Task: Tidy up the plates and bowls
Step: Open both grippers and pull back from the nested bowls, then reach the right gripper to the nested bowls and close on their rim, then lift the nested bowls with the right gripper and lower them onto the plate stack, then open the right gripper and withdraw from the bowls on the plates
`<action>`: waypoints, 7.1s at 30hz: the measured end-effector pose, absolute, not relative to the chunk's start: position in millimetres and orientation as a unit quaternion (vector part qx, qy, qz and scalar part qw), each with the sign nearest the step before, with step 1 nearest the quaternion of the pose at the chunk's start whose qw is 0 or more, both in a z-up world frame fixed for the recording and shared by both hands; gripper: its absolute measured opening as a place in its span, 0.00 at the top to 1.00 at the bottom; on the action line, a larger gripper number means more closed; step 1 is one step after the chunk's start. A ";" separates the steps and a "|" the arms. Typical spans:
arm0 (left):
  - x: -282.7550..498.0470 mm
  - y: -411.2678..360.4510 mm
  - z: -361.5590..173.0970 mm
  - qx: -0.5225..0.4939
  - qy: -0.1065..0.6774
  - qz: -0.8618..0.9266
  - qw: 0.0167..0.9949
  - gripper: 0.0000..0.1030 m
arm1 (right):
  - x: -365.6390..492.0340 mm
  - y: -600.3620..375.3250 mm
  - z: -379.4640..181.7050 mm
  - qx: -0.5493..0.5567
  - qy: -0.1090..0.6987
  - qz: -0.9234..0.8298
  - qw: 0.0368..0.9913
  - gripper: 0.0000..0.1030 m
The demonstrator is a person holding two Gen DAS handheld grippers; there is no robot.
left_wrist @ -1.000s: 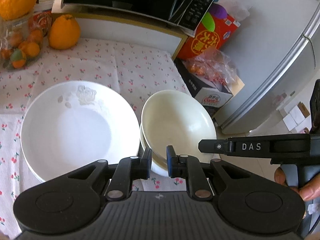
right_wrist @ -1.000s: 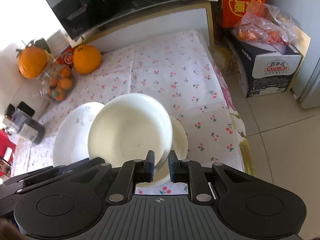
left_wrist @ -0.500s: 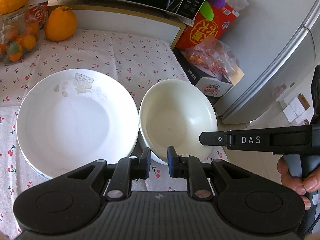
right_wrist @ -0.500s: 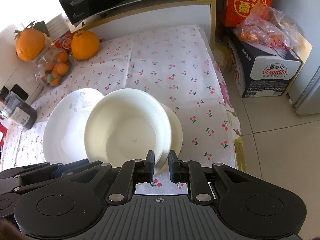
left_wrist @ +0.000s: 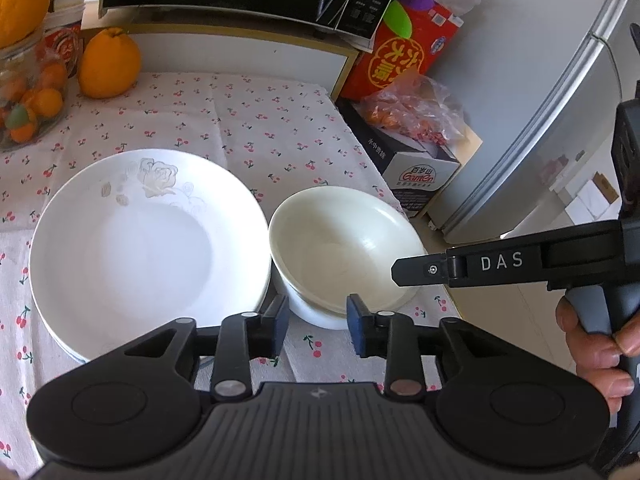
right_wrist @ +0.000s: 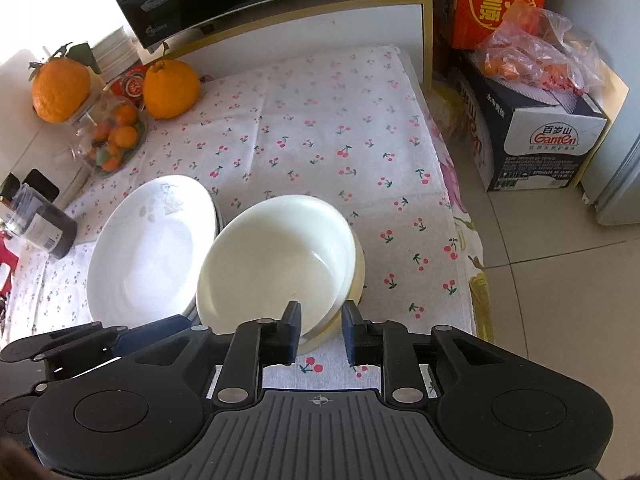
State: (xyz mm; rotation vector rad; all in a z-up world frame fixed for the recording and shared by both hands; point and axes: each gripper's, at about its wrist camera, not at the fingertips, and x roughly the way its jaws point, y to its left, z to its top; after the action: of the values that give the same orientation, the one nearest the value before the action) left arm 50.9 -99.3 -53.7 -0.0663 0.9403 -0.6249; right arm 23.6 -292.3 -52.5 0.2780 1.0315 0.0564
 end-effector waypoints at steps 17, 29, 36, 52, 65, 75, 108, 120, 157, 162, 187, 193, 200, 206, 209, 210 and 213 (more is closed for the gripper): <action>27.9 -100.2 -57.1 0.029 0.393 -0.355 0.848 0.14 | 24.4 -303.4 -51.5 0.135 0.448 0.030 0.884 0.22; 1.6 -105.1 -78.2 0.060 0.364 -0.396 0.841 0.12 | 33.8 -300.4 -64.0 0.090 0.421 0.049 0.901 0.17; 0.5 -121.7 -90.1 0.087 0.359 -0.386 0.845 0.18 | 38.1 -295.7 -68.5 0.091 0.415 0.060 0.903 0.17; 10.7 -142.2 -96.2 0.086 0.356 -0.355 0.860 0.30 | 58.1 -292.7 -86.5 0.102 0.420 0.074 0.899 0.18; 17.1 -152.0 -103.8 0.091 0.353 -0.347 0.864 0.32 | 63.6 -285.3 -95.5 0.087 0.436 0.085 0.892 0.31; 21.0 -150.7 -99.4 0.093 0.352 -0.369 0.855 0.47 | 57.0 -288.7 -96.1 0.057 0.440 0.076 0.893 0.69; 15.9 -138.4 -77.2 0.086 0.300 -0.363 0.878 0.38 | 27.3 -342.5 -76.8 0.180 0.423 0.071 0.885 0.92; 21.9 -118.8 -61.2 0.087 0.306 -0.359 0.877 0.38 | 30.6 -330.4 -53.5 0.222 0.417 0.081 0.878 0.91; 77.3 -24.1 -66.0 0.070 0.394 -0.297 0.867 0.36 | 103.9 -201.2 -63.9 0.211 0.475 0.101 0.849 0.87; 76.7 -23.0 -66.5 0.073 0.395 -0.295 0.867 0.35 | 103.8 -198.8 -62.4 0.207 0.471 0.105 0.851 0.84; 78.2 -17.2 -65.1 0.079 0.394 -0.287 0.870 0.15 | 97.7 -203.7 -51.8 0.204 0.447 0.122 0.862 0.44; 74.7 -14.6 -62.4 0.080 0.391 -0.292 0.869 0.11 | 87.6 -205.7 -44.6 0.186 0.424 0.133 0.876 0.32; 68.3 -8.5 -56.4 0.073 0.382 -0.290 0.874 0.06 | 72.6 -222.8 -35.7 0.178 0.387 0.122 0.897 0.18; 59.7 1.2 -55.0 0.057 0.374 -0.265 0.887 0.00 | 60.0 -247.0 -36.5 0.179 0.375 0.089 0.905 0.17; 55.1 4.4 -57.2 0.041 0.378 -0.252 0.890 0.00 | 51.5 -256.0 -40.4 0.177 0.367 0.063 0.911 0.15; 52.9 4.8 -57.6 0.038 0.377 -0.247 0.892 0.00 | 49.3 -257.6 -42.0 0.174 0.367 0.055 0.912 0.15; 45.1 4.6 -59.0 0.037 0.376 -0.228 0.897 0.00 | 39.5 -258.8 -46.5 0.157 0.366 0.029 0.917 0.14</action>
State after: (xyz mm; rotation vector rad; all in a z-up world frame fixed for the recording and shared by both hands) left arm 45.1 4.6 -59.0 0.0768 0.7795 -0.4733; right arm 39.5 -258.8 -46.5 0.3237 0.7526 0.0604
